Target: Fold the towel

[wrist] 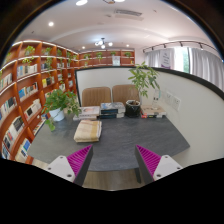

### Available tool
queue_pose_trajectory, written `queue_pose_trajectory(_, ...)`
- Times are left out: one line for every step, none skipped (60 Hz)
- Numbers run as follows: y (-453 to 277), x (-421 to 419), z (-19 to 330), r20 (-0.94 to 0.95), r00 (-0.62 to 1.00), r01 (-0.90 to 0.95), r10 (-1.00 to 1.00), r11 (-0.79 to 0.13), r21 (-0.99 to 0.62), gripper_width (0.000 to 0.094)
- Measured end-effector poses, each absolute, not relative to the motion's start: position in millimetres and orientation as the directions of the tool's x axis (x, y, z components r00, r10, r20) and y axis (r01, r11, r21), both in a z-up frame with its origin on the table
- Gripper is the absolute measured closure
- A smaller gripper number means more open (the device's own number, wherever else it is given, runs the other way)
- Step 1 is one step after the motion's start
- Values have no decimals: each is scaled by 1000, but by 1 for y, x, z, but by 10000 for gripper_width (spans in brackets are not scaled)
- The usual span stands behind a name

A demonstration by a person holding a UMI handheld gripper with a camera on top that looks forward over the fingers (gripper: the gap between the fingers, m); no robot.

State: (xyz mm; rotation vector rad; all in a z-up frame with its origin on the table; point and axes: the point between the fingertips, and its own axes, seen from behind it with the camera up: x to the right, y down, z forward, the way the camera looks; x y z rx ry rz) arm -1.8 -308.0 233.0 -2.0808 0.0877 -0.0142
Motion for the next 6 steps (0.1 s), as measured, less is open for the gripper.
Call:
queue_pose_trajectory(-306, -3, 230, -25, 997, -55, -68, -488, -871, 86)
queue_pose_trajectory(-307, -3, 229, -24, 997, -54, -68, -489, -871, 88)
queue_pose_trajectory(-307, -3, 228, -24, 997, -54, -67, -491, -870, 88)
queue_pose_trajectory(-308, -3, 227, -25, 998, -54, -66, -493, -868, 88)
queue_pose_trajectory(-309, -4, 226, -26, 998, -54, -65, -494, -868, 88)
queue_pose_trajectory(-309, -4, 225, -27, 998, -55, -64, -495, -867, 86)
